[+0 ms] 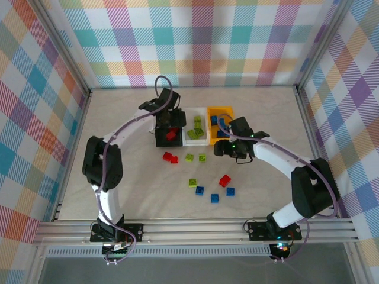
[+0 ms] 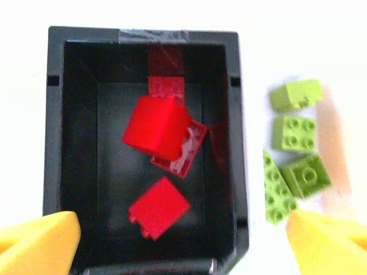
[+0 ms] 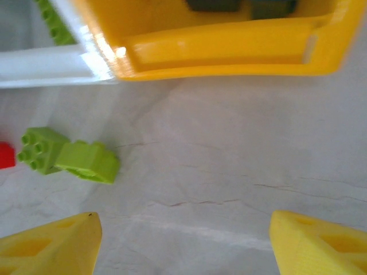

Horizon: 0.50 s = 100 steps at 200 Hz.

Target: Sort the legos into containers by color

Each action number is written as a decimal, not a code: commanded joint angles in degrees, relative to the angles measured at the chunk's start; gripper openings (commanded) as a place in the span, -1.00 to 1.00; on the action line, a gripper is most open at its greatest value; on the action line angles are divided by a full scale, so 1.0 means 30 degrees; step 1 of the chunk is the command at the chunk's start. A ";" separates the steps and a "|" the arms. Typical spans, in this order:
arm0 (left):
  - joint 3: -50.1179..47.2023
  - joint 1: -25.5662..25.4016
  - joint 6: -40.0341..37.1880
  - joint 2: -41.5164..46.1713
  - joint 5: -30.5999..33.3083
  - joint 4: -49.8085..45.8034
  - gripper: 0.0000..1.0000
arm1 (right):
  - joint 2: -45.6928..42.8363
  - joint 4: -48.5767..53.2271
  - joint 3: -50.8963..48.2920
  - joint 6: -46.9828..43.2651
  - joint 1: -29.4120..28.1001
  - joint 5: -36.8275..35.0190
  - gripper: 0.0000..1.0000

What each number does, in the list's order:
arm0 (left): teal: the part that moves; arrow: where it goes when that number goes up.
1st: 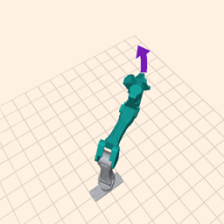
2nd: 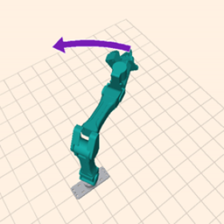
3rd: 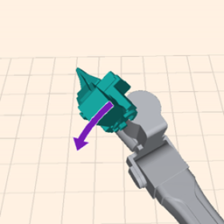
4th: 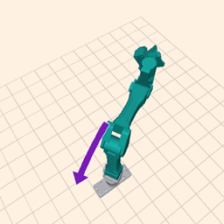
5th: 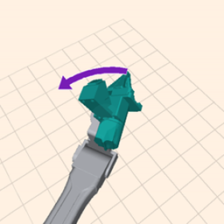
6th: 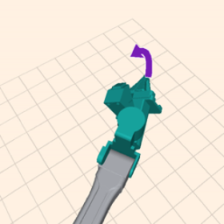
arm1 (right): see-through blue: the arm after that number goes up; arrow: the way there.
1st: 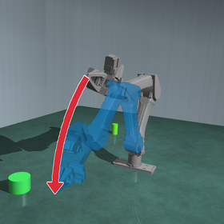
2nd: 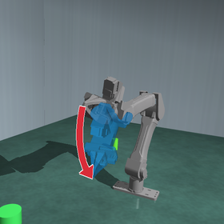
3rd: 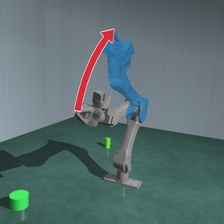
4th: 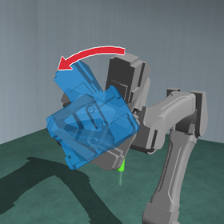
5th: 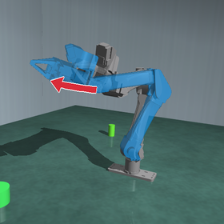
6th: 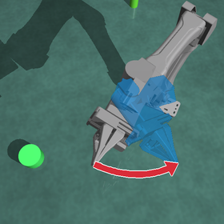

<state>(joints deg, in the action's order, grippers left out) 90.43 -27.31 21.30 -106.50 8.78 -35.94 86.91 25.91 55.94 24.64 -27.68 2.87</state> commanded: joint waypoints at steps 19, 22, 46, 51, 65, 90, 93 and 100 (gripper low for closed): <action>-0.4509 -0.0680 0.1634 0.5364 -0.2151 0.2017 1.00 | 0.2176 -0.0754 0.1419 -0.0224 -0.2017 0.0184 0.56; -0.4938 -0.0769 0.1737 0.5669 -0.2162 0.2108 1.00 | 0.2373 -0.0800 0.1508 -0.0217 -0.2106 0.0137 0.56; -0.8410 -0.1374 0.2732 0.8714 -0.1984 0.2671 1.00 | 0.3571 -0.1331 0.2100 0.0031 -0.2640 -0.0075 0.55; -0.9292 -0.1385 0.3066 0.9476 -0.1959 0.2929 1.00 | 0.3801 -0.1401 0.2283 0.0046 -0.2736 -0.0134 0.54; -1.1607 -0.1385 0.3914 1.1378 -0.1938 0.3380 1.00 | 0.4413 -0.1447 0.2777 -0.0012 -0.3016 -0.0373 0.51; -1.4602 -0.1385 0.4941 1.3723 -0.1781 0.3260 1.00 | 0.5523 -0.0954 0.3742 -0.0101 -0.3439 -0.1112 0.44; -1.4769 -0.1385 0.4989 1.3936 -0.1738 0.3142 1.00 | 0.5688 -0.0898 0.3828 -0.0125 -0.3456 -0.1179 0.43; -1.5125 -0.1385 0.5156 1.4294 -0.1614 0.2816 1.00 | 0.5934 -0.0748 0.4003 -0.0131 -0.3550 -0.1370 0.41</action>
<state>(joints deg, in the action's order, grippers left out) 49.15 -31.53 32.49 -67.26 3.49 -27.11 102.24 23.14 65.12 24.60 -37.23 1.13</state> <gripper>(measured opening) 0.998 0.720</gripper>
